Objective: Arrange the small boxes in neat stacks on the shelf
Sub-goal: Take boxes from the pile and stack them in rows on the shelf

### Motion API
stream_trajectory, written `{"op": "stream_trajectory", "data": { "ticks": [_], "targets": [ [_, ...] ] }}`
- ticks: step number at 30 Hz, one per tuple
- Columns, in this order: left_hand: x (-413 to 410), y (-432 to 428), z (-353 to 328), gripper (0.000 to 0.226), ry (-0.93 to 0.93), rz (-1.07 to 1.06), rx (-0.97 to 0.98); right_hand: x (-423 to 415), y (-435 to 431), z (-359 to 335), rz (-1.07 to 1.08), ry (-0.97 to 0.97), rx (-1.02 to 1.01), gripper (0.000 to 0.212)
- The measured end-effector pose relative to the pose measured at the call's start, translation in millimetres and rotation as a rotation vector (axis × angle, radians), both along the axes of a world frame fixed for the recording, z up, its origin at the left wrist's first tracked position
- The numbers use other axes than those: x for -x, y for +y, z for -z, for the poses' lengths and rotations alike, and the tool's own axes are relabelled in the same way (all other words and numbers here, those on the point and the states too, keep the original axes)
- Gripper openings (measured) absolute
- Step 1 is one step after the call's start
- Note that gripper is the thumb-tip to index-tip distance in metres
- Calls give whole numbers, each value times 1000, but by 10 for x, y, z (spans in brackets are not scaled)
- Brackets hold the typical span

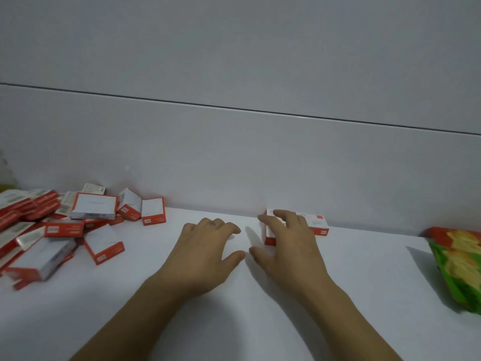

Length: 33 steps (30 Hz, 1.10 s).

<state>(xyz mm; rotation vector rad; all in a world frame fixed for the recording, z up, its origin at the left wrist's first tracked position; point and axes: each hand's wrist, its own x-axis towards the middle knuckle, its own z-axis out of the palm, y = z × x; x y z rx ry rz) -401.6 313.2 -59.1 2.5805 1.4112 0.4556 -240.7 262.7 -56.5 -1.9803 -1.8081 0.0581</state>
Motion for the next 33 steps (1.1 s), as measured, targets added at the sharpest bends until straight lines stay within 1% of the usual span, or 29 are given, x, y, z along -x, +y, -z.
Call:
{"op": "stream_trajectory", "data": {
  "ticks": [5, 10, 14, 18, 23, 26, 30, 32, 33],
  "targets": [
    [298, -144, -195, 51, 40, -79, -67, 284, -18, -83, -153, -14, 37, 65],
    [890, -187, -326, 52, 104, -235, -80, 628, 26, -191, -294, -71, 68, 65],
    [1333, -177, -331, 56, 183, -336, -103, 909, 97, -259, -368, -86, 35, 64],
    [1592, -111, -250, 68, 312, -400, -120, 1165, 131, -221, -406, -84, -6, 61],
    [1576, 5, -159, 66, 481, -402, -176, 1214, 70, -23, -400, -64, 2, 59],
    [1487, 104, -135, 57, 558, -425, -204, 1146, 21, 13, -399, -79, 0, 60],
    [1300, 129, -121, 46, 588, -495, -187, 1044, -56, 16, -399, -70, -1, 60],
    [1252, 124, -69, 43, 552, -512, -153, 1024, -65, 10, -393, -35, -5, 60],
    [1241, 114, -42, 42, 505, -516, -141, 1021, -64, 4, -387, -15, -8, 60]
  ]
}}
